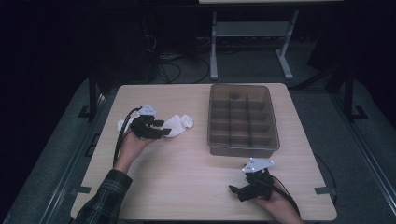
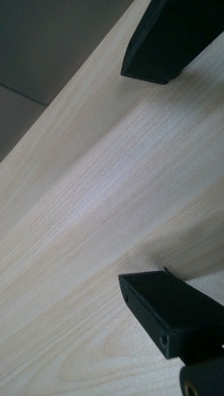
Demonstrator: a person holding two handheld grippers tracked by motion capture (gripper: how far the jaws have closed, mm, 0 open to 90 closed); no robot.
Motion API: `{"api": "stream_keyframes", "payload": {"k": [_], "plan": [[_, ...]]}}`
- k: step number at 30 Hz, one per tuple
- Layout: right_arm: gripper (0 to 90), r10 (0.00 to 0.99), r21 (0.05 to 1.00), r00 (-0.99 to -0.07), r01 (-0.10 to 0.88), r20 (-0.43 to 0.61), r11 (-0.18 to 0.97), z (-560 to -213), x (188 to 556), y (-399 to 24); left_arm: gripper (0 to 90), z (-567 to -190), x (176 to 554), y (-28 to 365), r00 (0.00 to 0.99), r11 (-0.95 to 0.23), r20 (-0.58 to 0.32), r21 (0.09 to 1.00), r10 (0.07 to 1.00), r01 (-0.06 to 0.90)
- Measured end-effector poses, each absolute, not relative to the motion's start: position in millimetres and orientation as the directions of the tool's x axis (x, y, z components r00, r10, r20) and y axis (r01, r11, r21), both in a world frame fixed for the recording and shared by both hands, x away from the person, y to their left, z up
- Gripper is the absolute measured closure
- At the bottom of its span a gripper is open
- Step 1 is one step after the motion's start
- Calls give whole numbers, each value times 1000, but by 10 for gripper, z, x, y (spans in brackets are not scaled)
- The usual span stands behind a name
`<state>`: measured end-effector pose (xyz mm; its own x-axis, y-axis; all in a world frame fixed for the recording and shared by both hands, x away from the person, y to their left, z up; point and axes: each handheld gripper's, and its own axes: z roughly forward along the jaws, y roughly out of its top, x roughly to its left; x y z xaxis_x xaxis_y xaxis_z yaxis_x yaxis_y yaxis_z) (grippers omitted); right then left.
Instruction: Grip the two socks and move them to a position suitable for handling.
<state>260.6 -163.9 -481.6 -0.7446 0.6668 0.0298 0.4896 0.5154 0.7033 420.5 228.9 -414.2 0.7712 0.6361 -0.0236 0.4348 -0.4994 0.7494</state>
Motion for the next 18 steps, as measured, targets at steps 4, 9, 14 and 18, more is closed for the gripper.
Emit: {"api": "stream_keyframes", "payload": {"k": [4, 9, 14, 18], "plan": [[23, 666, 703, -745, 489, 30, 516, -4817, 2607, -1639, 499, -4111, 4298, 2284, 771, -499, -33, 743, 637, 445], [23, 666, 703, -745, 489, 30, 516, -4817, 2606, -1639, 531, -4109, 4391, 2264, 768, -507, -31, 734, 640, 452], [23, 666, 703, -746, 489, 30, 516, -4816, 2607, -1639, 557, -4138, 4483, 2266, 762, -488, -37, 747, 647, 451], [23, 664, 704, -747, 487, 29, 517, -4817, 2607, -1639, 567, -4172, 4581, 2263, 758, -501, -45, 724, 651, 474]]}}
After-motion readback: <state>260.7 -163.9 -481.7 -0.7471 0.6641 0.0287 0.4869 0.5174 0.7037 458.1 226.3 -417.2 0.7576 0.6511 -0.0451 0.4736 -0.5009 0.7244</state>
